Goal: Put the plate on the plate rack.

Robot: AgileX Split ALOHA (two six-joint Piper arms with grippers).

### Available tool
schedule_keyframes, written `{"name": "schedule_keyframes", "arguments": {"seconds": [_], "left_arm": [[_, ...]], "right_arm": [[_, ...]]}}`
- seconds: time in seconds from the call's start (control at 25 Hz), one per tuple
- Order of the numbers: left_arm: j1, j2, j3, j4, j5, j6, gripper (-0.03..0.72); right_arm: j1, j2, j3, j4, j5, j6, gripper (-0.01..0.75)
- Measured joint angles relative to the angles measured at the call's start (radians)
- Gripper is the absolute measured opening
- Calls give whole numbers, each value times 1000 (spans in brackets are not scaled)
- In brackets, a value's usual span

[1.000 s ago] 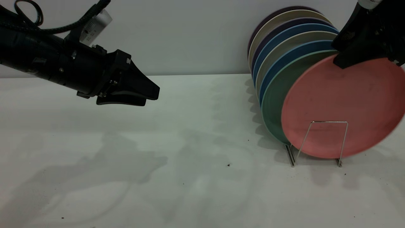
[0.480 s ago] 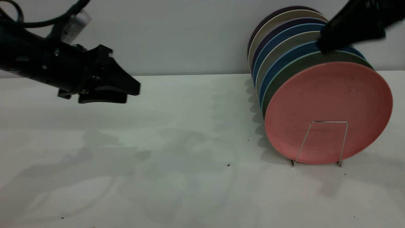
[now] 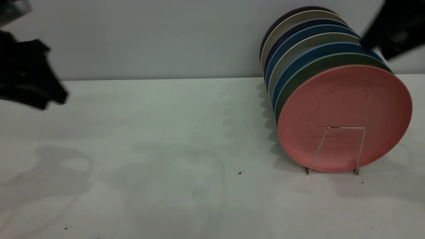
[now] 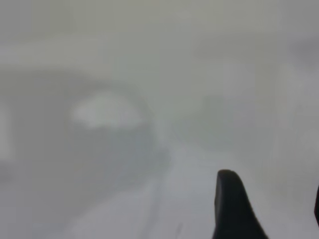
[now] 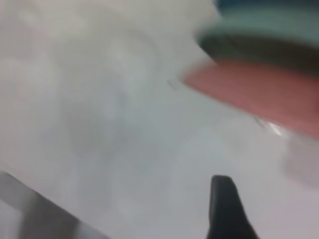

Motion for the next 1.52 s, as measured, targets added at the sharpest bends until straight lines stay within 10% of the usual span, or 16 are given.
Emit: {"name": "schedule_keyframes", "arguments": {"seconds": [0.32, 1.52], "left_arm": [[0, -162, 0, 551, 220, -525, 426], [0, -1444, 390, 481, 578, -545, 426]], "right_arm": [[0, -71, 0, -323, 76, 236, 460], [0, -1298, 568, -320, 309, 295, 460]]}}
